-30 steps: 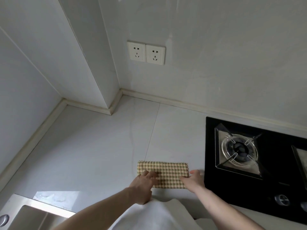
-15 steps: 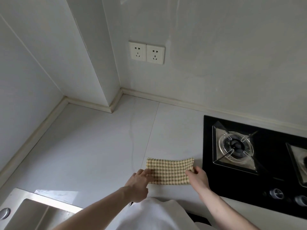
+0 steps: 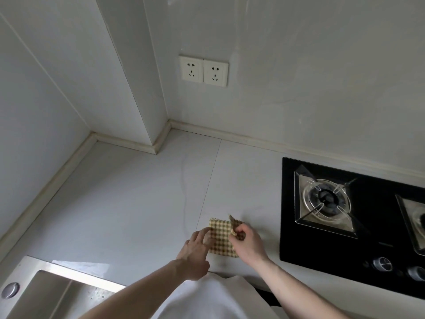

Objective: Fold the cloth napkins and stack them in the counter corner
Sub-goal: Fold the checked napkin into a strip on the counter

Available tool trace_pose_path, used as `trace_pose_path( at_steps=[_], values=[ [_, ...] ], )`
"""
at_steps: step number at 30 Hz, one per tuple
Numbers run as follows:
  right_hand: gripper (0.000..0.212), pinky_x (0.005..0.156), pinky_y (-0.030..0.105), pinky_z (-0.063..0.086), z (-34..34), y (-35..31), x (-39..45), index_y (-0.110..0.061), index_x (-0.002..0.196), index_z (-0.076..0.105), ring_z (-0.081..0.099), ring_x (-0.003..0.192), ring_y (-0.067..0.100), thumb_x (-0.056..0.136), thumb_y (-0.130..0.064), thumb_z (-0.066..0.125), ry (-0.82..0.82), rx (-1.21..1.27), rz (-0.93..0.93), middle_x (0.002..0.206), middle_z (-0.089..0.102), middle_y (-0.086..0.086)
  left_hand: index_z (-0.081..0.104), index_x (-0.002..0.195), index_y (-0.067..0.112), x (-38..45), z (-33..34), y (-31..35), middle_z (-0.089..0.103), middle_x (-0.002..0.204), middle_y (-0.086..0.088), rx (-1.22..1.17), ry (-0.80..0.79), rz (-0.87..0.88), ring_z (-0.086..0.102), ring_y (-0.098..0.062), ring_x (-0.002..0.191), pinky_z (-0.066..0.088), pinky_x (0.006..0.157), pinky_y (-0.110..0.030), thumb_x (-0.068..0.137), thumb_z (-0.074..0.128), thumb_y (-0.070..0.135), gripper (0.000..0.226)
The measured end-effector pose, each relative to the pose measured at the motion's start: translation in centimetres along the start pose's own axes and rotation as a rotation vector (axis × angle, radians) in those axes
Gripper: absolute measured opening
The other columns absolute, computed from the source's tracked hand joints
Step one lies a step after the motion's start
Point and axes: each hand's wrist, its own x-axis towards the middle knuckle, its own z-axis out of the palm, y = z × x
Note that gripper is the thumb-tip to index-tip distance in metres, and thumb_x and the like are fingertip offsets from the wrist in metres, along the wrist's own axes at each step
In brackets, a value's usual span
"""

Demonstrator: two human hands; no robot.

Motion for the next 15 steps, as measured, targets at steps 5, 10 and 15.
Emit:
trace_pose_path(
  at_steps=[5,10,15],
  values=[
    [0.013,0.06,0.023,0.054,1.5,-0.5,0.5,-0.03,0.087,0.058,0.067,0.073,0.014,0.088,-0.034,0.07,-0.073,-0.075,-0.005,0.103,0.057,-0.001,0.016,0.161,0.025,-0.2,-0.2,-1.2,-0.001,0.171,0.004,0.036,-0.107,-0.016,-0.001,-0.022,0.157,0.018,0.125,-0.04,0.091,0.06,0.023,0.082],
    [0.012,0.07,0.034,0.062,2.6,-1.5,0.9,-0.022,0.096,0.064,0.074,0.077,0.019,0.091,-0.03,0.071,-0.141,-0.041,0.003,0.091,0.068,-0.004,0.007,0.163,0.025,-0.1,-0.6,-1.3,-0.008,0.171,0.006,0.079,-0.172,0.004,-0.006,-0.021,0.157,0.017,0.125,-0.041,0.092,0.058,0.023,0.087],
    [0.012,0.077,0.042,0.063,3.9,-0.4,1.6,-0.036,0.084,0.065,0.072,0.085,0.016,0.078,-0.041,0.074,-0.216,0.011,0.041,0.096,0.068,-0.012,0.032,0.156,0.032,0.2,-0.7,-2.1,0.01,0.169,0.01,-0.025,-0.122,0.002,0.007,-0.02,0.156,0.021,0.124,-0.04,0.088,0.056,0.019,0.073]
  ],
)
